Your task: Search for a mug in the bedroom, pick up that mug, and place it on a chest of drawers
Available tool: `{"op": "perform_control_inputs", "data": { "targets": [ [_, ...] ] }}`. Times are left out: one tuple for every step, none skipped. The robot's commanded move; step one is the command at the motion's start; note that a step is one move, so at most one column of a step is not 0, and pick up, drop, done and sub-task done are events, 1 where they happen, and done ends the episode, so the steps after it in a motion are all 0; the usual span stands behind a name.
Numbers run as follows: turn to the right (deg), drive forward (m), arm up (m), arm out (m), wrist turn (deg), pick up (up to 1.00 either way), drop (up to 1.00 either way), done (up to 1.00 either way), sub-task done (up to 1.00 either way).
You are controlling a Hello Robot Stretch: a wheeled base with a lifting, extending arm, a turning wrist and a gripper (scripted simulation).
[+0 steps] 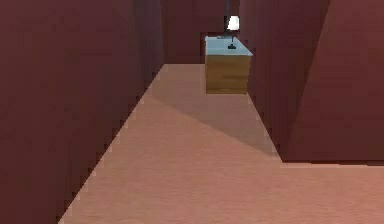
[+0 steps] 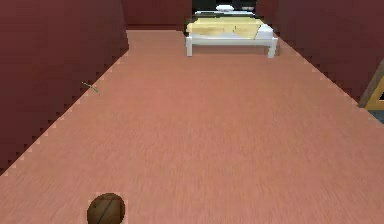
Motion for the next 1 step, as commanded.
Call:
{"op": "perform_control_inputs", "data": {
  "targets": [
    [0.0,0.10,0.00,0.00,0.0,0.00,0.00,0.00,0.00]
  ]
}}
